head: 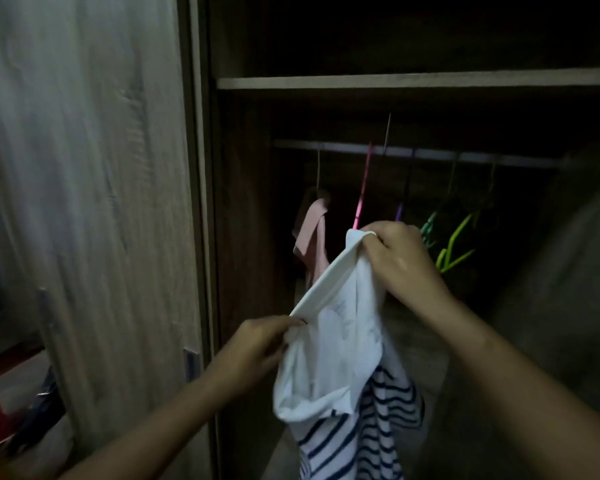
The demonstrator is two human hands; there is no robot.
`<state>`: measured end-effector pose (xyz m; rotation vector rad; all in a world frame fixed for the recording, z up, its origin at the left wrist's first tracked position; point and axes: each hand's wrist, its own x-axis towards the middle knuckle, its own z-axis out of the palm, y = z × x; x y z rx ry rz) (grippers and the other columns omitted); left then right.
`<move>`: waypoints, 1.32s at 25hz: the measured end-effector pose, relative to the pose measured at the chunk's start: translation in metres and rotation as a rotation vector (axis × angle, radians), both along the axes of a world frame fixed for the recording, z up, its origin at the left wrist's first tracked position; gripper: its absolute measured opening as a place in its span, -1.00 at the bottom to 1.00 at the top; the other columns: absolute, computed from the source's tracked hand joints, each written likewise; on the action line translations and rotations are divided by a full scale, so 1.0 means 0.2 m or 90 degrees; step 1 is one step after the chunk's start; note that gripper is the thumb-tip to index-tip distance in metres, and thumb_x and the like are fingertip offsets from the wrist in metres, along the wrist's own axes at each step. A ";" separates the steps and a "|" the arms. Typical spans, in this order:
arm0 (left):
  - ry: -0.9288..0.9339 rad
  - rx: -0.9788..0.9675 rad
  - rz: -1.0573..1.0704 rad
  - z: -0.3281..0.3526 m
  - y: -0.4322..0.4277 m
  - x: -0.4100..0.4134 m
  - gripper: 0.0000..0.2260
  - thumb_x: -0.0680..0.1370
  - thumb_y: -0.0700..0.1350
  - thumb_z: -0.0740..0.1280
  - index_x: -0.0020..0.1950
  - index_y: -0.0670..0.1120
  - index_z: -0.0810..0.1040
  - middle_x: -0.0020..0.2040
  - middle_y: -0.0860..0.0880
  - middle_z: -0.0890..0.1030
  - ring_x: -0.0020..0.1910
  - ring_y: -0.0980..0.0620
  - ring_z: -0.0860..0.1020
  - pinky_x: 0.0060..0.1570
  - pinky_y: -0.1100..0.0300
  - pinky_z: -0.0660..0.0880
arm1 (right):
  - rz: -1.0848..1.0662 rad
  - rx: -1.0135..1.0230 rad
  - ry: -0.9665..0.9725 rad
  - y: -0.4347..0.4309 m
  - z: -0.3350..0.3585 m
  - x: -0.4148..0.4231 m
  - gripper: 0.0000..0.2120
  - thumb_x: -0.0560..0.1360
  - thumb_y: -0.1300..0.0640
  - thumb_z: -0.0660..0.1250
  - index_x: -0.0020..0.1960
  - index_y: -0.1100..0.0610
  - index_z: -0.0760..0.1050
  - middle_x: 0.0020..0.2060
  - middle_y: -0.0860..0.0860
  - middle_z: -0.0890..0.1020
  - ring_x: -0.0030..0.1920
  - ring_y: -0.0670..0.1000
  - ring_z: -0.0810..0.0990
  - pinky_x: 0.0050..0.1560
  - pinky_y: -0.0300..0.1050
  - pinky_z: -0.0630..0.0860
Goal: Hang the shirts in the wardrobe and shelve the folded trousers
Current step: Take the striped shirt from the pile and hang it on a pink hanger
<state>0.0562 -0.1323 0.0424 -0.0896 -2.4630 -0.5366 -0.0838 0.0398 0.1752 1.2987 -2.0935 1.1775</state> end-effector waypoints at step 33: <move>-0.094 -0.422 0.268 0.69 -0.34 0.09 -0.57 0.36 -0.32 0.30 0.18 0.00 0.46 0.12 0.02 0.51 -0.33 0.03 0.52 -0.55 0.26 0.30 | -0.187 -0.154 -0.347 -0.57 -0.06 -0.80 -0.75 0.48 0.32 0.19 0.10 0.26 0.55 -0.20 0.13 0.55 -0.16 0.10 0.52 -0.12 -0.03 0.45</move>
